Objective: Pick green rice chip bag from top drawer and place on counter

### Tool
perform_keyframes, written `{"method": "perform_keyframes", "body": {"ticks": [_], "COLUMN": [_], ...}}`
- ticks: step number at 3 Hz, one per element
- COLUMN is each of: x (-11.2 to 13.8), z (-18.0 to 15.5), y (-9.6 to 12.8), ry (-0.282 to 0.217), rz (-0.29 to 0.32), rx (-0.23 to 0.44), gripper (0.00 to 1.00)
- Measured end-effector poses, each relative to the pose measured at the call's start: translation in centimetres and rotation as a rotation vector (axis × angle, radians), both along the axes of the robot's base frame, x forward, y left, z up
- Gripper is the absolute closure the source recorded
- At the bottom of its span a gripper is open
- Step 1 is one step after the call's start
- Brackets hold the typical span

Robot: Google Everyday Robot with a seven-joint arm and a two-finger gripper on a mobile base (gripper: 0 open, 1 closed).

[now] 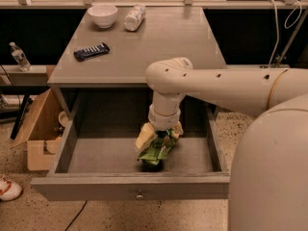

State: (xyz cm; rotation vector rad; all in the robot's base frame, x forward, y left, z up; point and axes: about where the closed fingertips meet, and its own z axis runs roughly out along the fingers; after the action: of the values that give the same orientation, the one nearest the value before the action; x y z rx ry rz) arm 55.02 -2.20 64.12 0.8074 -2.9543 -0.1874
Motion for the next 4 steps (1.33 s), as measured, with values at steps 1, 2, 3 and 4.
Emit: {"method": "perform_keyframes", "body": {"ticks": [1, 2, 3, 4], "x": [0.0, 0.2, 0.4, 0.4], "z": [0.0, -1.4, -2.2, -2.0], "y": [0.0, 0.1, 0.2, 0.0], "ry": [0.000, 0.019, 0.042, 0.046], "rz": [0.000, -0.006, -0.007, 0.001], "rx": [0.000, -0.009, 0.008, 0.026], "gripper": [0.00, 0.20, 0.45, 0.68]}}
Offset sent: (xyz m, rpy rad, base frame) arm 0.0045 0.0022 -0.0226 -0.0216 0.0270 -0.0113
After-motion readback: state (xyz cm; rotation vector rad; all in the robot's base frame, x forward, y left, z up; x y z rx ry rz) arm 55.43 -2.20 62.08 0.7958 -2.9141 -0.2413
